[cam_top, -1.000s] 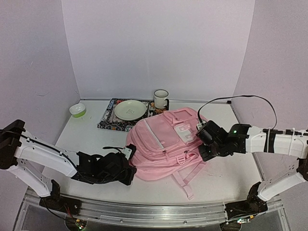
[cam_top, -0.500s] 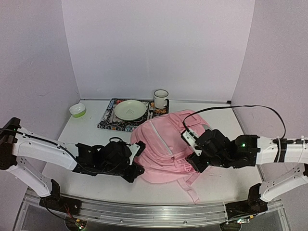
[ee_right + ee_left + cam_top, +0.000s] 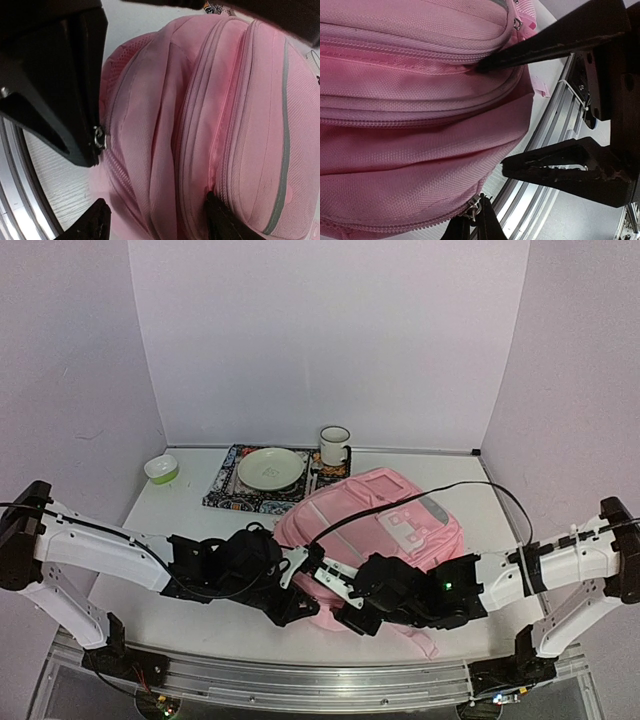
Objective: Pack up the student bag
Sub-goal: Zip the student bag in the largest pocket of the bag.
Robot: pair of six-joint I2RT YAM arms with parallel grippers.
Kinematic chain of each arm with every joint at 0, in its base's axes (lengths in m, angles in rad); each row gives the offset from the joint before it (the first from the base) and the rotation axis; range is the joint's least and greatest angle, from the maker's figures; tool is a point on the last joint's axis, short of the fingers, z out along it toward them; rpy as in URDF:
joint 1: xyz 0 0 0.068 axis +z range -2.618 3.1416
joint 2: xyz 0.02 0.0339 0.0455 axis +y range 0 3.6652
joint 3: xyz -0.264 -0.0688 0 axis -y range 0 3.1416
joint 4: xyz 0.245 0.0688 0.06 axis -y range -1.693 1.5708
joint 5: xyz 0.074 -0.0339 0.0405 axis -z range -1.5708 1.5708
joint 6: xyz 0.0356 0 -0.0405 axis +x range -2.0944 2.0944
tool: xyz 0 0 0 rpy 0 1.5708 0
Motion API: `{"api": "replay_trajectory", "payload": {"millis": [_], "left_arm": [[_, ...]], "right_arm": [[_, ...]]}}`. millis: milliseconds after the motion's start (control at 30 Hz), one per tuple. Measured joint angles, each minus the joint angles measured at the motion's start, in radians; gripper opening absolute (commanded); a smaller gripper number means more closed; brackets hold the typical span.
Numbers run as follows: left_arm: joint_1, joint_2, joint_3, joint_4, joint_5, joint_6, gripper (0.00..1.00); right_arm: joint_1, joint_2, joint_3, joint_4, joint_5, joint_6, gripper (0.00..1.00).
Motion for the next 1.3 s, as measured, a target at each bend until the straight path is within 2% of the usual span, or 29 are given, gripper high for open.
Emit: {"api": "replay_trajectory", "payload": {"millis": [67, 167, 233, 267, 300, 433, 600, 833, 1067, 1133, 1300], "left_arm": [[0.0, -0.001, 0.0, 0.005, 0.005, 0.001, 0.0], [0.0, -0.009, 0.0, 0.005, 0.005, 0.001, 0.0], [0.002, -0.015, -0.001, 0.006, 0.001, 0.002, 0.0], [0.003, -0.018, -0.001, 0.008, -0.005, 0.004, 0.0], [0.007, -0.022, -0.001, 0.012, -0.014, 0.006, 0.0], [0.02, -0.039, 0.0, -0.019, -0.032, 0.029, 0.0], [0.075, -0.071, 0.0, -0.048, -0.02, 0.059, 0.0], [0.25, -0.121, -0.017, -0.059, 0.036, 0.105, 0.0], [0.352, -0.042, -0.01, -0.005, 0.094, 0.16, 0.0], [0.36, -0.017, -0.006, -0.003, 0.128, 0.165, 0.0], [0.35, -0.018, -0.007, -0.013, 0.152, 0.156, 0.0]], "right_arm": [[0.0, 0.011, 0.0, 0.029, 0.016, -0.026, 0.53], [0.0, 0.033, 0.0, 0.062, 0.038, -0.057, 0.26], [0.0, 0.044, -0.002, 0.079, 0.045, -0.082, 0.06], [0.001, 0.045, -0.005, 0.088, 0.046, -0.086, 0.01], [0.001, 0.044, -0.011, 0.099, 0.044, -0.094, 0.0], [0.006, -0.006, -0.064, 0.143, 0.032, -0.1, 0.0], [0.007, -0.18, -0.177, 0.131, 0.043, -0.102, 0.0], [0.007, -0.449, -0.274, -0.002, 0.168, -0.033, 0.0], [0.013, -0.597, -0.302, -0.103, 0.226, 0.049, 0.0], [0.014, -0.605, -0.304, -0.128, 0.225, 0.055, 0.06], [0.014, -0.56, -0.28, -0.185, 0.214, 0.066, 0.36]]}}
